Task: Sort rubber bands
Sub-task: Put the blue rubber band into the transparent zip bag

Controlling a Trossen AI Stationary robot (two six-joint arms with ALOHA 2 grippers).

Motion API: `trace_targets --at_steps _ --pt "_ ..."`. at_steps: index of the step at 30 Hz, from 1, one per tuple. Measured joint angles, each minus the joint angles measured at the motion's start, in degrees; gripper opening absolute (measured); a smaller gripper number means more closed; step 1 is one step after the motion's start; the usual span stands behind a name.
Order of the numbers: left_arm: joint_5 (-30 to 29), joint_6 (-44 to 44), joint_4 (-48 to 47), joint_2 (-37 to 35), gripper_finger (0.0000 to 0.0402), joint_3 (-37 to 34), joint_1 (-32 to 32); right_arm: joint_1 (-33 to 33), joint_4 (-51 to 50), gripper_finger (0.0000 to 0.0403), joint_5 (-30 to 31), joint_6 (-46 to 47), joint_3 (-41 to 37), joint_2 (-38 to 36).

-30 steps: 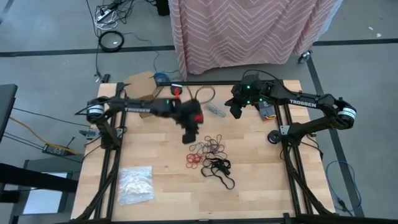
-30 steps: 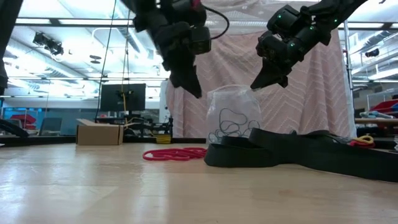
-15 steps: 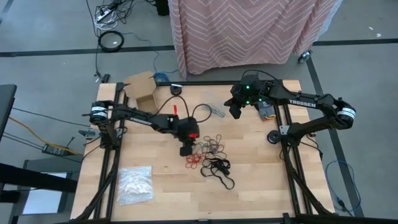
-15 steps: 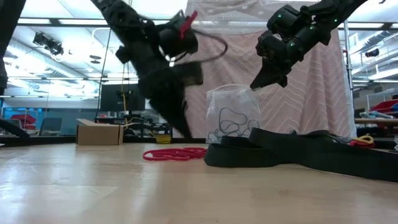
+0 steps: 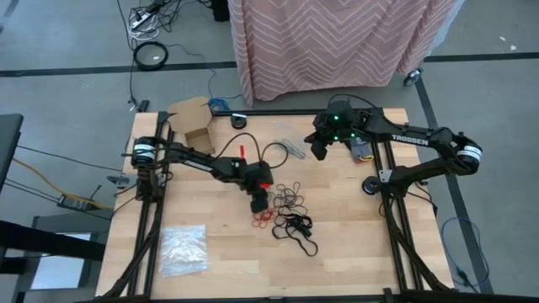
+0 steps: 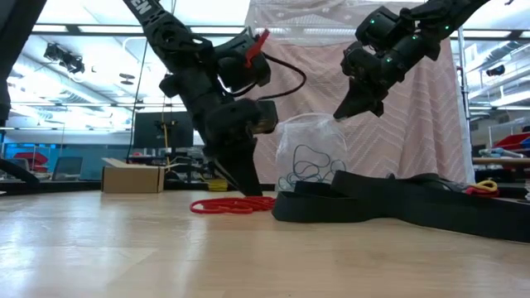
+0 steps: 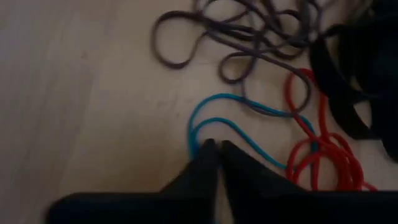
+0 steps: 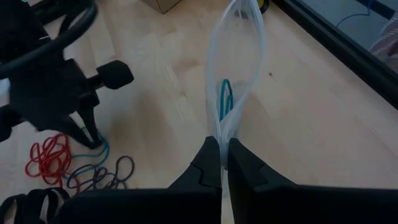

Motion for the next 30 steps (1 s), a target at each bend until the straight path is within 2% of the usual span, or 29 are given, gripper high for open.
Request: trace_targets --at_steps 6,10,14,22,26,30 --pt "-0.96 -0.84 -2.14 -1.09 0.0003 2.17 1.25 0.0 -0.2 0.0001 0.03 0.02 0.0 0.0" --pt "-6.35 2.75 -3.76 -2.93 0.0002 4.6 1.57 0.0 -0.38 0.0001 0.04 0.02 0.0 0.0" --pt "-5.58 6.98 -5.5 -2.83 0.0005 4.37 1.28 -0.01 -0.33 0.0001 0.01 0.04 0.0 0.0" --pt "-1.2 12.62 -4.72 -2.28 0.0065 2.86 1.17 0.0 0.02 0.0001 0.28 -0.04 0.0 0.0" --pt "1.78 12.4 -2.77 -0.94 0.0102 1.89 1.24 -0.01 0.04 0.0001 0.28 -0.22 0.0 0.0" --pt "1.03 11.9 -2.51 0.38 0.0129 1.88 0.78 0.0 0.13 0.0001 0.31 -0.02 0.0 0.0"
